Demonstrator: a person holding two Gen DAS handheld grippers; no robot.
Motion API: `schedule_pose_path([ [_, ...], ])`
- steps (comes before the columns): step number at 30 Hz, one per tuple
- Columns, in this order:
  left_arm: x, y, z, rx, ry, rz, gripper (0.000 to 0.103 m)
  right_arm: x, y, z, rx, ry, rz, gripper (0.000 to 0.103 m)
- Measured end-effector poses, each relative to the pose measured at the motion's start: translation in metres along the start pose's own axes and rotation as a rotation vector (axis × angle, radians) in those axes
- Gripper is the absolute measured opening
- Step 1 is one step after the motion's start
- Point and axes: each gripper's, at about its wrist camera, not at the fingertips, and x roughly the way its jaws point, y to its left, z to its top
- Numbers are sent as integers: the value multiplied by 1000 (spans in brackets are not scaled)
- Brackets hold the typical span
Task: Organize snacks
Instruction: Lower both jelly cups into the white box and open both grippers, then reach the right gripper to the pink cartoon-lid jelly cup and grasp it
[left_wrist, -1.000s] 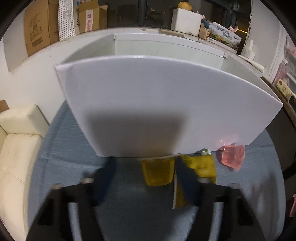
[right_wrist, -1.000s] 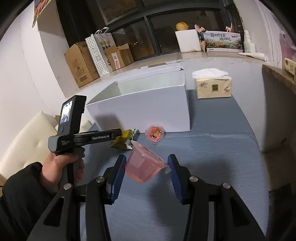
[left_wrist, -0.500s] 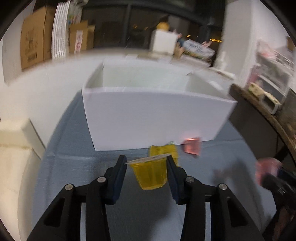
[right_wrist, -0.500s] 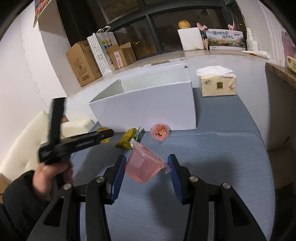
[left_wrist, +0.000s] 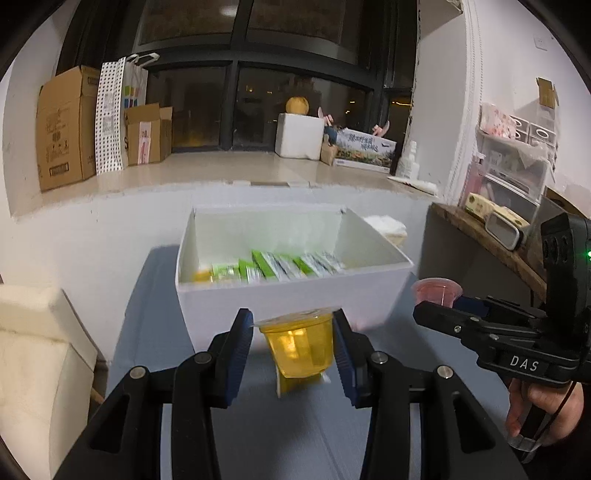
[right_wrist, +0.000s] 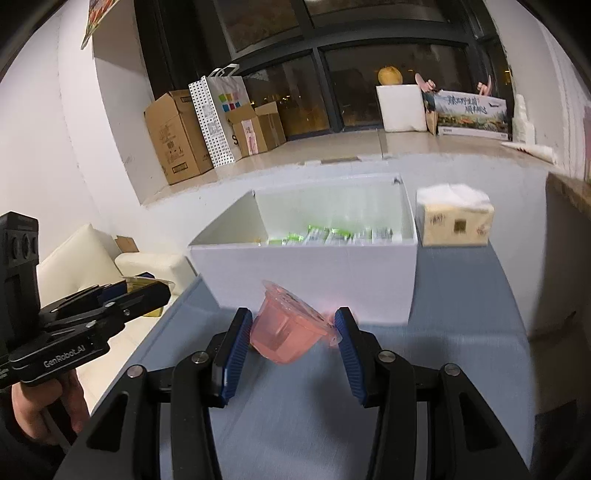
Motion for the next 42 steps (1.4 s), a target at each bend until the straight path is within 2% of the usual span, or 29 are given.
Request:
schedule_pose_path([
  [7,66,19,53,-5,37,30,47,45,-22,64,7,-3,-41,51],
  [12,109,29,66,41,96,116,48,83,-36,91,-1,33,-100,51],
  [14,119,32,66,50,118,148,57,92,-42,93,5,43,-116,52],
  [15,123,34,65,40,133,150,88,95,-45,93,15,46,-109,53],
  [16,125,37,63,25,143,145,103,98,-48,93,28,53,-96,71],
  [17,123,39,60,19,124,139,103,97,-49,91,38,51,-87,94],
  [19,124,41,55,12,132,144,103,92,-51,89,38,22,-81,97],
  [23,115,38,48,20,128,141,103,76,-51,84,44,-9,-81,98],
  [25,108,35,47,17,125,135,103,67,-50,82,51,-15,-77,103],
  [31,66,19,40,17,91,113,103,23,-34,64,-4,-54,-83,103],
  [37,6,2,-2,-29,73,48,103,-22,-20,16,26,-47,-87,103],
  [42,-24,-16,-37,-24,81,45,103,-41,-16,-23,67,-8,-78,103],
])
